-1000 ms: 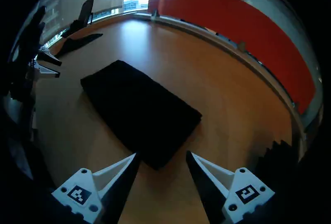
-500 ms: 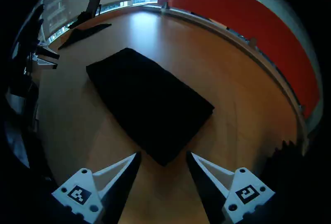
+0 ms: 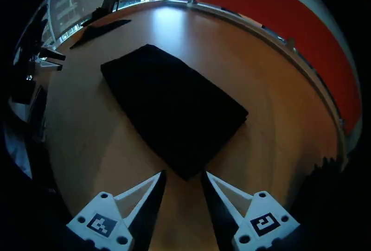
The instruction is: Fold towel
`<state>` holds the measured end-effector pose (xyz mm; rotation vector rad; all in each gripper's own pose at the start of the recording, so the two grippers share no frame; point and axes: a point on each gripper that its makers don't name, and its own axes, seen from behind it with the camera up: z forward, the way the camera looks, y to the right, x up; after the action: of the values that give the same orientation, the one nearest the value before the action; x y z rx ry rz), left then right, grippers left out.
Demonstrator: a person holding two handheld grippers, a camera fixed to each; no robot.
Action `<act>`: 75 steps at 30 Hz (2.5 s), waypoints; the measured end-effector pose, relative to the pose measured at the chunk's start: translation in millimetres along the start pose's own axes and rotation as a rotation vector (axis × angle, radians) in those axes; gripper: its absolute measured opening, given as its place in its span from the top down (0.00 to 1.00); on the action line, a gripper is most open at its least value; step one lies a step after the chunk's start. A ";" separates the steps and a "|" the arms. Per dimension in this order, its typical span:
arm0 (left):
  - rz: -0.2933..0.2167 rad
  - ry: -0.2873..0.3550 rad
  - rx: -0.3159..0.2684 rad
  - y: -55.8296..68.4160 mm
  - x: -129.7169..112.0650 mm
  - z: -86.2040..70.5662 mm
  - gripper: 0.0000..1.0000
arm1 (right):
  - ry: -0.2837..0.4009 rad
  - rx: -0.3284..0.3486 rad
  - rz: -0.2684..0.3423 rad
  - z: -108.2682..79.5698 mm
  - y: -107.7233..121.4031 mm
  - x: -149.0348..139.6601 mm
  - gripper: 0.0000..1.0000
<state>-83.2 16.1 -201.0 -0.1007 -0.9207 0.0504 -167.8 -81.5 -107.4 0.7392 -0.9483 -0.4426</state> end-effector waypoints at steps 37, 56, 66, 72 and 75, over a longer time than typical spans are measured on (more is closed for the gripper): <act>-0.010 0.024 0.002 1.2 3.8 -13.0 0.10 | 0.127 -0.032 -0.046 -21.4 5.4 67.1 0.94; -0.018 0.030 -0.007 4.7 7.0 -11.1 0.10 | 0.262 -0.025 -0.236 -48.7 -10.8 172.9 0.94; -0.031 0.035 -0.008 5.2 8.0 -14.1 0.10 | 0.265 0.006 -0.311 -44.8 -22.3 196.3 0.94; -0.048 0.038 -0.006 5.9 7.3 -18.4 0.10 | 0.256 0.040 -0.367 -34.8 -35.4 207.8 0.94; -0.060 0.039 -0.006 6.8 7.0 -21.2 0.10 | 0.250 0.061 -0.394 -28.3 -44.5 213.8 0.94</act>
<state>-62.2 22.1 -209.0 -0.0796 -0.8846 -0.0099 -33.0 -237.1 -29.5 1.0171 -0.5822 -0.6497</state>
